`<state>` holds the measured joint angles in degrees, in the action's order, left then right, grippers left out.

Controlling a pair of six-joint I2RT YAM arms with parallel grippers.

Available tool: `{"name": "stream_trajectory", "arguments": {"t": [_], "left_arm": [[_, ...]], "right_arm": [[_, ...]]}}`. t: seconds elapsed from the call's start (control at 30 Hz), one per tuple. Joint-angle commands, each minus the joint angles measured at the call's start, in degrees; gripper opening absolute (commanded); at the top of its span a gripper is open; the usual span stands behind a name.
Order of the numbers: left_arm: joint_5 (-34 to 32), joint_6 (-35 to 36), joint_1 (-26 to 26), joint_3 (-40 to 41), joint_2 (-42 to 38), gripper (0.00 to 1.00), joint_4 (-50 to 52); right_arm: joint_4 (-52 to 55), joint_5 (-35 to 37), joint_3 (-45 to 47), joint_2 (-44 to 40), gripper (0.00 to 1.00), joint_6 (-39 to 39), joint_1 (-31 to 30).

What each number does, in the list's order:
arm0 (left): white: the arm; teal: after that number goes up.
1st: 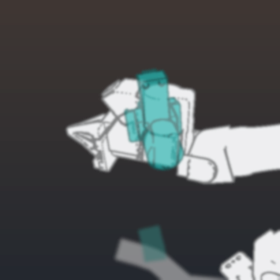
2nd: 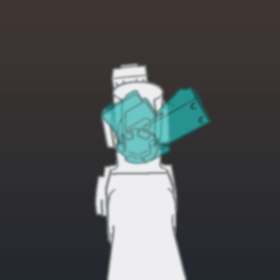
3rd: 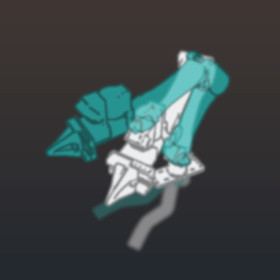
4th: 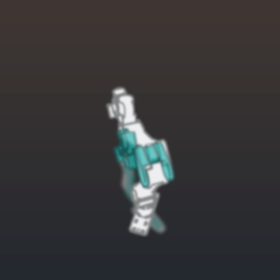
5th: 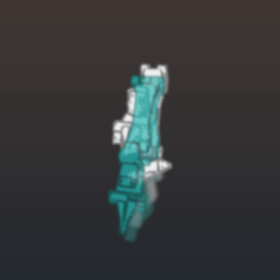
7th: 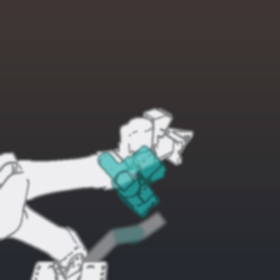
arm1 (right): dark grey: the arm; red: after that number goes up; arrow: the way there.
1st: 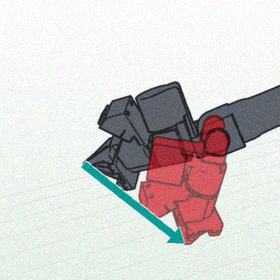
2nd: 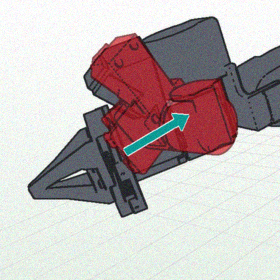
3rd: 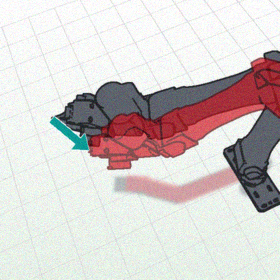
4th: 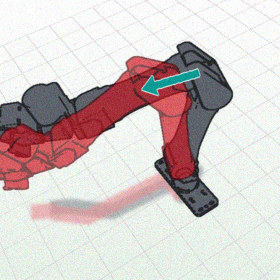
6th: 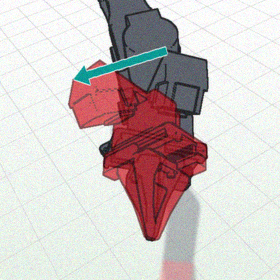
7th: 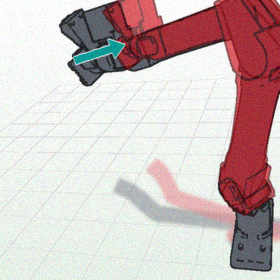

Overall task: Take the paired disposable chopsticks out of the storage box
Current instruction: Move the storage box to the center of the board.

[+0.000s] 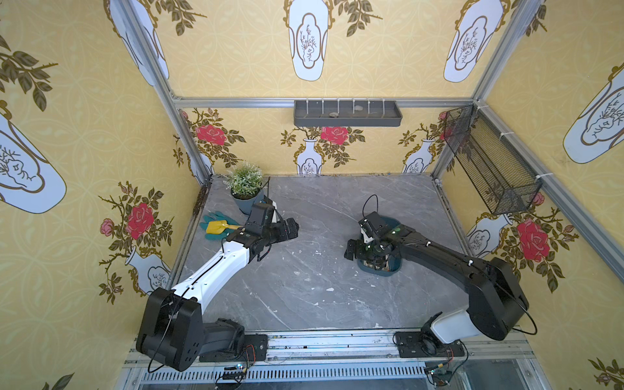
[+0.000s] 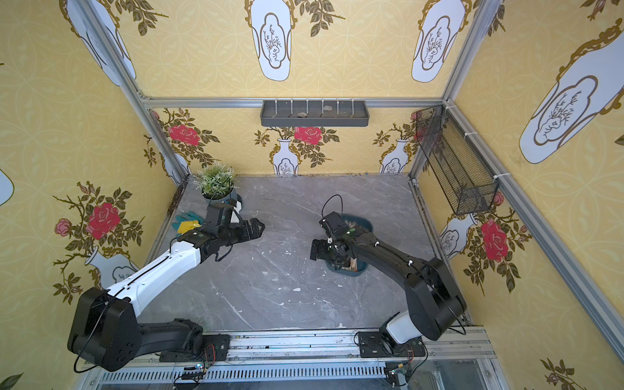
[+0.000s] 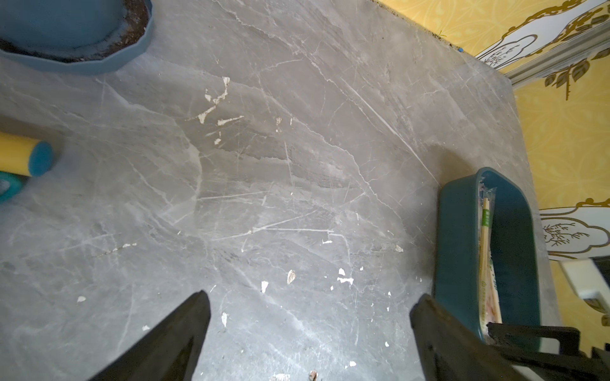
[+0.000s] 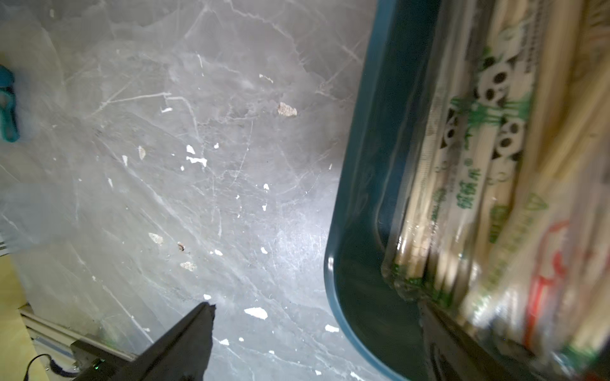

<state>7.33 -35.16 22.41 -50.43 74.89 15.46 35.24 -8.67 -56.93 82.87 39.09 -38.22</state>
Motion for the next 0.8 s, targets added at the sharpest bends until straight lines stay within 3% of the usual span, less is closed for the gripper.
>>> {"name": "stream_trajectory", "arguments": {"t": [0.0,0.17,0.4,0.5,0.77], "left_arm": [[0.6,-0.8,0.0,0.7,-1.1,1.0,-0.5],[0.8,-0.9,0.2,0.7,-2.1,1.0,0.3],[0.8,-1.1,0.6,0.5,-3.1,1.0,2.2],[0.3,-1.1,1.1,0.8,-4.0,1.0,2.5],[-0.3,-0.9,2.3,0.4,-3.9,1.0,3.4]], "right_arm": [[2.3,3.8,-2.1,-3.4,0.97,-0.3,4.8],[1.6,2.7,-5.1,-4.9,0.97,-4.5,19.2],[-4.4,-2.1,-6.8,2.6,0.97,-5.5,39.9],[-7.0,-5.5,-8.5,7.3,0.97,-5.0,42.6],[-9.5,-16.2,-20.6,22.1,0.98,-8.0,42.6]]}}
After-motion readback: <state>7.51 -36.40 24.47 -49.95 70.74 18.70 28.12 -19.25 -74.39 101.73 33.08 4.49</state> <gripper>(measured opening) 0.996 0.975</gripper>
